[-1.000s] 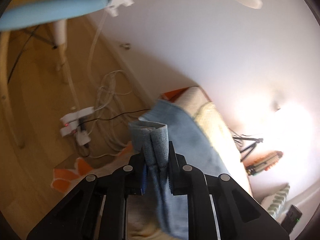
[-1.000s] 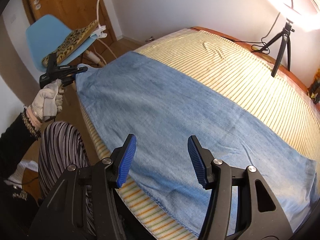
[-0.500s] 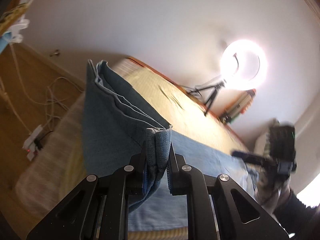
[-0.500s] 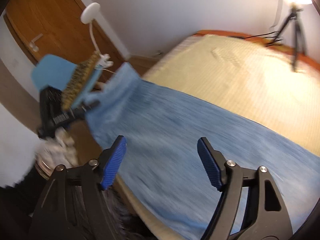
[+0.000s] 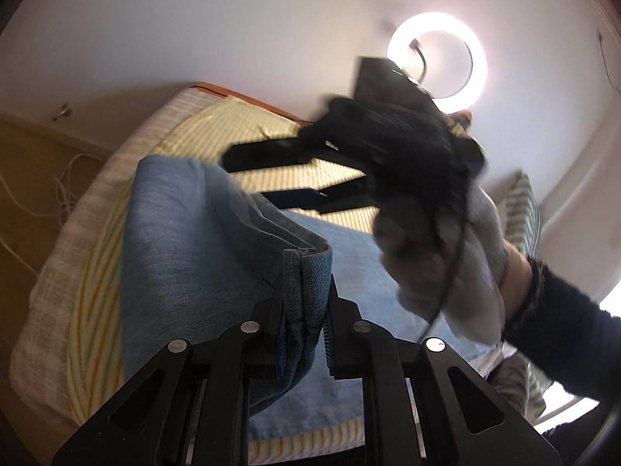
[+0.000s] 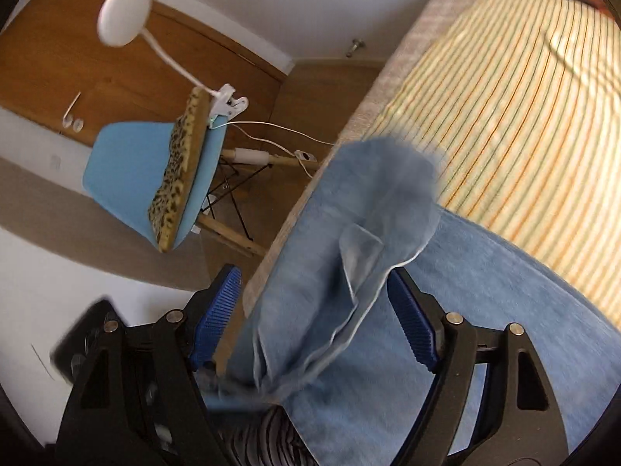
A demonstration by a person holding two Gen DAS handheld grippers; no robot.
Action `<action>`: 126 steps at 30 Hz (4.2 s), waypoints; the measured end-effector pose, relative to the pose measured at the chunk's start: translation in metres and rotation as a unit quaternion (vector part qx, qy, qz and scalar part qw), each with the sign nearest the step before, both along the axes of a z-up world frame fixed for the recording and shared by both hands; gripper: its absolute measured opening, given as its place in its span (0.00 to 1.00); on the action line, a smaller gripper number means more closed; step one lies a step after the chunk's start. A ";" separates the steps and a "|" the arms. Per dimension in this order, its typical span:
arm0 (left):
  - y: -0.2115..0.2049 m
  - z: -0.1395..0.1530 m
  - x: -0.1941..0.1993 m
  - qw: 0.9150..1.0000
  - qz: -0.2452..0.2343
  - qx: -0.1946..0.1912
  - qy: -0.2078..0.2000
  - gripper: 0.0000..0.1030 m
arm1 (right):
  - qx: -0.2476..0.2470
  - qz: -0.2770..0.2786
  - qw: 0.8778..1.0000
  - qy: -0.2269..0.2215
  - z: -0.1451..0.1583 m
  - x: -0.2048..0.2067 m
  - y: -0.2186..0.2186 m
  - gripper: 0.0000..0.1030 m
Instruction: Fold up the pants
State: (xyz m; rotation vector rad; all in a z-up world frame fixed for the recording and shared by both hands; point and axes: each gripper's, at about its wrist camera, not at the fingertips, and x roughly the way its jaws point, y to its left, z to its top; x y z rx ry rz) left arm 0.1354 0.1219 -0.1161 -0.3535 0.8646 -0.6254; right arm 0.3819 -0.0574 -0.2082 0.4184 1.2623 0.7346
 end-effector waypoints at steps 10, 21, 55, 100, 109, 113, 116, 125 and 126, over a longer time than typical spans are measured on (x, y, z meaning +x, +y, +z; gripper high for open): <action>0.008 -0.004 0.002 0.999 0.009 -0.050 0.010 0.12 | 0.005 -0.075 0.997 0.034 -0.019 -0.005 -0.053 0.78; -0.010 0.012 0.001 0.999 -0.016 -0.036 0.001 0.12 | 0.088 -0.109 0.987 0.074 -0.047 0.019 -0.028 0.74; -0.221 0.039 -0.056 0.982 -0.185 -0.025 -0.002 0.12 | -0.123 -0.157 0.969 -0.144 0.093 -0.108 -0.225 0.10; -0.464 0.019 -0.075 0.917 -0.389 -0.086 0.023 0.12 | -0.197 -0.307 0.920 -0.141 0.120 -0.254 -0.456 0.09; -0.542 0.004 -0.089 0.895 -0.439 -0.079 0.029 0.12 | -0.229 -0.347 0.903 -0.106 0.105 -0.293 -0.524 0.09; -0.570 -0.007 -0.087 0.892 -0.445 -0.073 0.040 0.12 | -0.242 -0.357 0.897 -0.096 0.094 -0.297 -0.544 0.09; -0.587 -0.013 -0.088 0.890 -0.449 -0.070 0.048 0.12 | -0.232 -0.371 0.894 -0.092 0.087 -0.301 -0.556 0.08; -0.617 -0.020 -0.098 0.884 -0.460 -0.061 0.053 0.16 | -0.232 -0.392 0.887 -0.075 0.070 -0.314 -0.580 0.08; -0.615 -0.015 -0.103 0.883 -0.462 -0.059 0.054 0.16 | -0.236 -0.392 0.886 -0.072 0.068 -0.313 -0.579 0.08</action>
